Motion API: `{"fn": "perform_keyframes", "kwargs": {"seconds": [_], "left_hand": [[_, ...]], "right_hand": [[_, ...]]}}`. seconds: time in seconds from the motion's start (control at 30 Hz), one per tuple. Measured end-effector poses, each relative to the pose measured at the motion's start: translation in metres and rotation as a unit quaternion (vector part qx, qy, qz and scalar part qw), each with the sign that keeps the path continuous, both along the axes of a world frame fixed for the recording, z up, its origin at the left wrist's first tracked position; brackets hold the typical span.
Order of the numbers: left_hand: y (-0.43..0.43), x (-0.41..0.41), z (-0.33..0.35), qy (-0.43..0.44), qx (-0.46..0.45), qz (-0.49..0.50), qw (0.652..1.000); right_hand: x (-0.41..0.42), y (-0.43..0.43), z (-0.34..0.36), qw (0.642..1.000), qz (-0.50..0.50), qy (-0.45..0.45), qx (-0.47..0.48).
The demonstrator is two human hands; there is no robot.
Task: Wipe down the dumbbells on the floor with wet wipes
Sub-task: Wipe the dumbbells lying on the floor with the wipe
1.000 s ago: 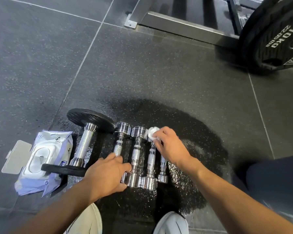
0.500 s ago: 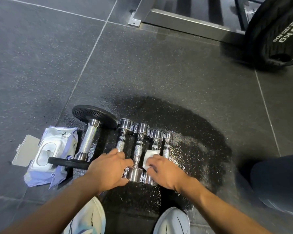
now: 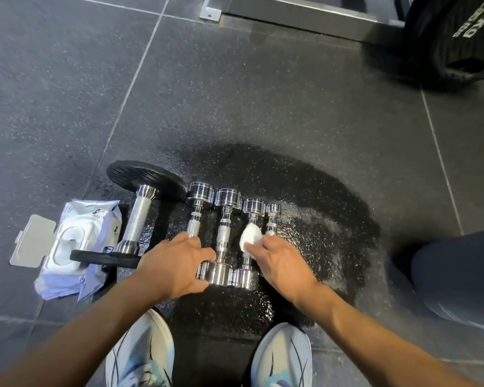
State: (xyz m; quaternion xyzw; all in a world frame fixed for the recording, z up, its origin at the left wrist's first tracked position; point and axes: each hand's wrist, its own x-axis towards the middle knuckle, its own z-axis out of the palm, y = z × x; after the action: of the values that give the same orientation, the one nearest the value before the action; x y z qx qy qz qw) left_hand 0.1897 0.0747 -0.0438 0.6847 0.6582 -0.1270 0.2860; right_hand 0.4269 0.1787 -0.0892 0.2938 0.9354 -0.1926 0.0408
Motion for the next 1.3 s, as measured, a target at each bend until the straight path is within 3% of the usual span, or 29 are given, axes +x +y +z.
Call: {"fn": "perform_keyframes", "kwargs": {"seconds": [0.27, 0.47, 0.67, 0.87, 1.07, 1.3], "left_hand": [[0.001, 0.0, -0.004, 0.004, 0.001, -0.005, 1.0], [0.001, 0.0, -0.004, 0.004, 0.002, -0.008, 1.0], [0.0, -0.002, -0.006, 0.001, -0.001, -0.008, 1.0], [0.001, -0.002, -0.006, 0.0, 0.0, -0.011, 1.0], [0.0, -0.001, -0.006, -0.002, -0.001, -0.011, 1.0], [-0.001, -0.002, -0.006, 0.0, 0.002, -0.015, 1.0]], "right_hand": [[0.007, 0.011, 0.01, 0.993, 0.055, 0.021, -0.102], [-0.006, 0.037, -0.005, 0.999, -0.039, 0.023, -0.004], [-0.002, 0.013, 0.012, 0.998, 0.039, -0.009, -0.042], [0.028, -0.033, 0.004, 1.0, 0.021, -0.003, 0.01], [0.04, -0.06, 0.002, 0.995, 0.09, -0.033, 0.006], [0.015, -0.049, 0.023, 0.992, -0.06, -0.025, -0.111]]}}
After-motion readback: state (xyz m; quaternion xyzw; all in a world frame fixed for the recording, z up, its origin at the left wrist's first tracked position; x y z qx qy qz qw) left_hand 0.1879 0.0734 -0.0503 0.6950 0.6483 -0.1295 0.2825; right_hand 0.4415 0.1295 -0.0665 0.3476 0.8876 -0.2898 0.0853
